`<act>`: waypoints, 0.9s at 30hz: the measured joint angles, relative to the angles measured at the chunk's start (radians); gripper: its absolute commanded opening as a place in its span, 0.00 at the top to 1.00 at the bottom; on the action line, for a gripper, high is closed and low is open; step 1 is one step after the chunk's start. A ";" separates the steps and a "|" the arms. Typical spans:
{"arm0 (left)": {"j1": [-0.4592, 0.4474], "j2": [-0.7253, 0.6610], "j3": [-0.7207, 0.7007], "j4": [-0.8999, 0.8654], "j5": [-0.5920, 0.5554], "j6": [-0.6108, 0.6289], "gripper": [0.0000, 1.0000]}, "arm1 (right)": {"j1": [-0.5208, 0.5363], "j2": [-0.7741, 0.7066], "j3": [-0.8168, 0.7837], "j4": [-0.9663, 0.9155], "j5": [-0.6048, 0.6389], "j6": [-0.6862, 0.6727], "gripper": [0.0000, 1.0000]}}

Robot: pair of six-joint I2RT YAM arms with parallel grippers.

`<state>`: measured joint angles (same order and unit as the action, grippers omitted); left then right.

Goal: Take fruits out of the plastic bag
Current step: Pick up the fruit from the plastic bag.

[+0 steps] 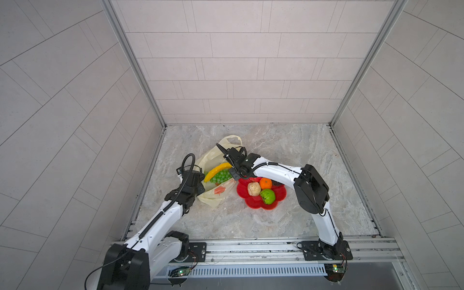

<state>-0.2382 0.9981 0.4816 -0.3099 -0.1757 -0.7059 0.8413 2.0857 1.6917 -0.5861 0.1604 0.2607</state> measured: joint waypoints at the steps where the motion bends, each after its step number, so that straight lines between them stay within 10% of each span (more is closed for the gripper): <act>1: 0.000 0.000 0.000 -0.001 -0.002 0.000 1.00 | 0.000 -0.025 -0.018 0.000 0.005 0.001 0.93; 27: 0.000 0.000 0.000 -0.002 -0.004 0.000 1.00 | -0.120 -0.637 -0.519 -0.068 0.172 0.059 0.92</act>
<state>-0.2379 0.9981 0.4816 -0.3119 -0.1795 -0.7059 0.7212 1.4487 1.1728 -0.6540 0.3328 0.3195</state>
